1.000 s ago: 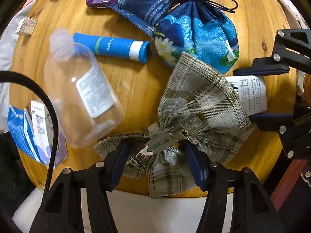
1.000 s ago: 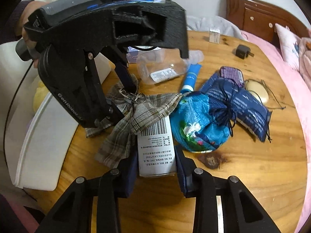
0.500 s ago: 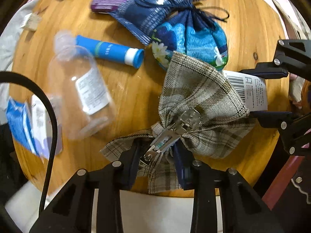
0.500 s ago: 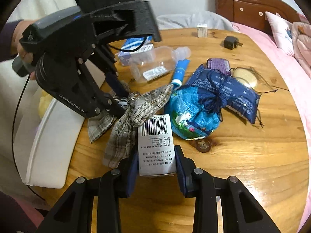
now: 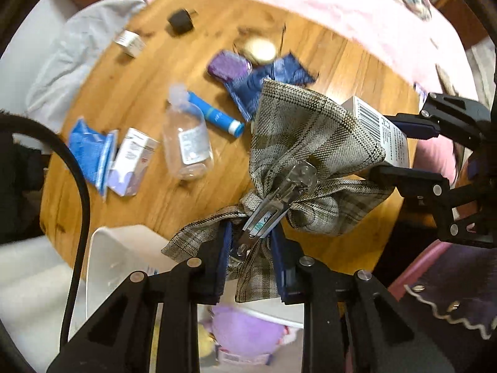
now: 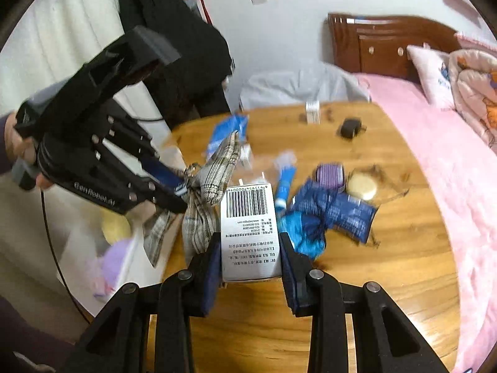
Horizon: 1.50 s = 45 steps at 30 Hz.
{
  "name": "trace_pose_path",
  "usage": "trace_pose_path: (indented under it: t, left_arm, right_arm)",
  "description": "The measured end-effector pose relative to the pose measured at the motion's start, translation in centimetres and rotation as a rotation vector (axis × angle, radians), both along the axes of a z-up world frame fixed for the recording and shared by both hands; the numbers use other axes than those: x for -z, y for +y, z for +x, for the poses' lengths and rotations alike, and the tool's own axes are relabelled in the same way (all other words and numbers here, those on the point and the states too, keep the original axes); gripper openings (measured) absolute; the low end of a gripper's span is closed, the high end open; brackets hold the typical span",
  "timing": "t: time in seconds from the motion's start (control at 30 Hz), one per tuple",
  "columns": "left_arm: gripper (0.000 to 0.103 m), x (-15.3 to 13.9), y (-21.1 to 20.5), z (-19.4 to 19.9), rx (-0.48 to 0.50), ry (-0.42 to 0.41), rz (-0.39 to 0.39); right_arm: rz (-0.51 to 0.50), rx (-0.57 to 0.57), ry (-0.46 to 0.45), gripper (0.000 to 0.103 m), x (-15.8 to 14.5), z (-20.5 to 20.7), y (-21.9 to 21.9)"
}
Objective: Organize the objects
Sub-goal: 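Carry the plaid bow and white box over the white tray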
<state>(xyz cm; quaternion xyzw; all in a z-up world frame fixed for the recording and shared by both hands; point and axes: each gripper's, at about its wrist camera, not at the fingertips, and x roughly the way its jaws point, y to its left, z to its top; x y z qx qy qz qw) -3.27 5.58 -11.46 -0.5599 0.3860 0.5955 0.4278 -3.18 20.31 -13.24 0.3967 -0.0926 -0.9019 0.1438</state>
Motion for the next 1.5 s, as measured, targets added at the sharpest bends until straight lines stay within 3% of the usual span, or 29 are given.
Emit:
trace_pose_path:
  t: [0.1,0.3,0.77,1.13,1.5]
  left_arm:
    - [0.027,-2.0,0.7,-0.1,-0.056,0.018,0.049]
    - [0.027,-7.7,-2.6,-1.4,-0.183,0.056,0.123]
    - [0.027,-10.8,-12.4,-2.8,-0.616,0.115,0.226]
    - [0.027,-8.2,-19.5,-1.3,-0.911,0.166,0.231]
    - [0.027,-2.7,-23.6,-0.3,-1.141,0.161,0.19]
  right_arm:
    - [0.002,-0.004,0.053,0.035,-2.5,0.2,-0.3]
    - [-0.001,-0.039,0.156,0.035,-7.3,0.8,-1.2]
    - [-0.013,-0.255,0.3,0.035,-14.2,-0.2,-6.8]
    - [0.081,-0.443,0.261,0.035,-14.4,0.1,-14.8]
    - [0.185,-0.531,0.153,0.035,-10.8,-0.1,-20.0]
